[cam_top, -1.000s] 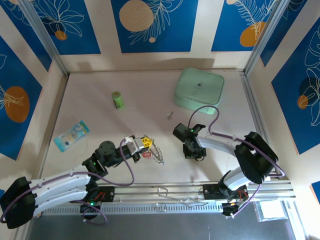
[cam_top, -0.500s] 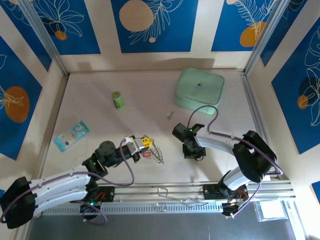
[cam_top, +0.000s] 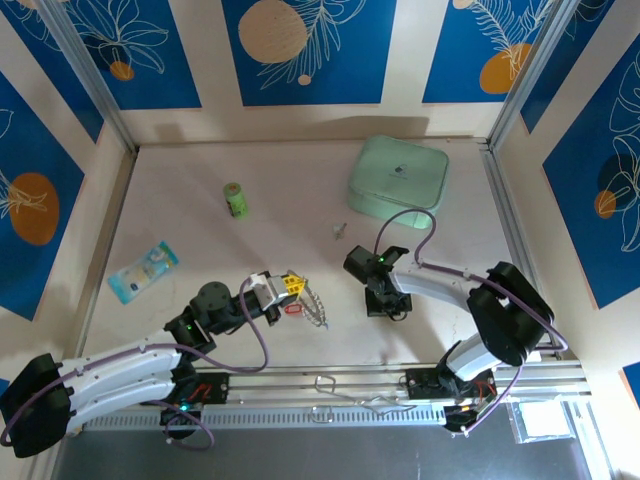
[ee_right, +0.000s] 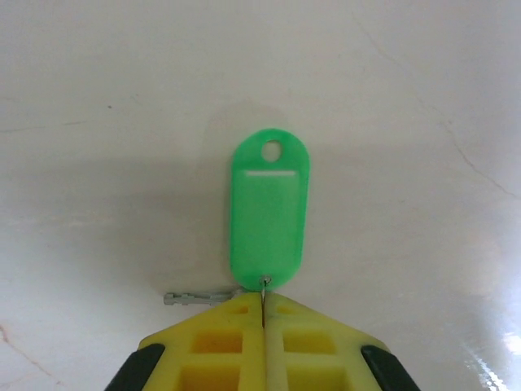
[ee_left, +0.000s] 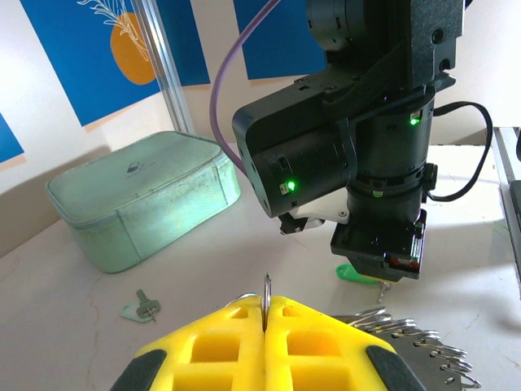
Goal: Put the keys on the keyring
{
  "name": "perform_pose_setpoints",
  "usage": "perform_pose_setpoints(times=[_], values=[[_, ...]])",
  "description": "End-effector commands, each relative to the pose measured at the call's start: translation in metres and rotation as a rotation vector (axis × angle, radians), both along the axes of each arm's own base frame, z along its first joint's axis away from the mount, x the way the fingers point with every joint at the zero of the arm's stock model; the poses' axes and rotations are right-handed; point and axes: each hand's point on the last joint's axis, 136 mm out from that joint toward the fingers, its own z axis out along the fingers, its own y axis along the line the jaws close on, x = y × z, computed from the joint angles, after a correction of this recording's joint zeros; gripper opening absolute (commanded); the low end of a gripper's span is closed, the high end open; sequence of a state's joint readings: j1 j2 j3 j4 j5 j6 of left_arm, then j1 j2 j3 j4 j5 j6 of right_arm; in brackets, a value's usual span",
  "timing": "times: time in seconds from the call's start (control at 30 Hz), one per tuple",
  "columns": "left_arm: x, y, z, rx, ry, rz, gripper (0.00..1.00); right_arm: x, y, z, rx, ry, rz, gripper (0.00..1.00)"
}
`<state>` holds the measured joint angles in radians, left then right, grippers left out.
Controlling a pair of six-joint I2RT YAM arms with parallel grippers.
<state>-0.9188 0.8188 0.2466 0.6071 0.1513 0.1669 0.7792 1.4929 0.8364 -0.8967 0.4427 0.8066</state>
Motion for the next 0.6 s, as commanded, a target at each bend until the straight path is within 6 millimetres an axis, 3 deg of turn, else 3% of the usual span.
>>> perform_pose_setpoints(times=[0.0, 0.2, 0.57], values=[[0.000, 0.001, 0.018, -0.041, -0.047, 0.007, 0.00, 0.011, 0.000, 0.029, 0.006, -0.093, 0.029, 0.00], [0.005, 0.003, 0.021, -0.048, -0.033, 0.040, 0.00, 0.028, 0.013, 0.069, 0.124, -0.288, 0.181, 0.00], [0.020, 0.013, 0.031, -0.064, 0.019, 0.146, 0.00, 0.046, 0.056, 0.131, 0.367, -0.551, 0.548, 0.00]])
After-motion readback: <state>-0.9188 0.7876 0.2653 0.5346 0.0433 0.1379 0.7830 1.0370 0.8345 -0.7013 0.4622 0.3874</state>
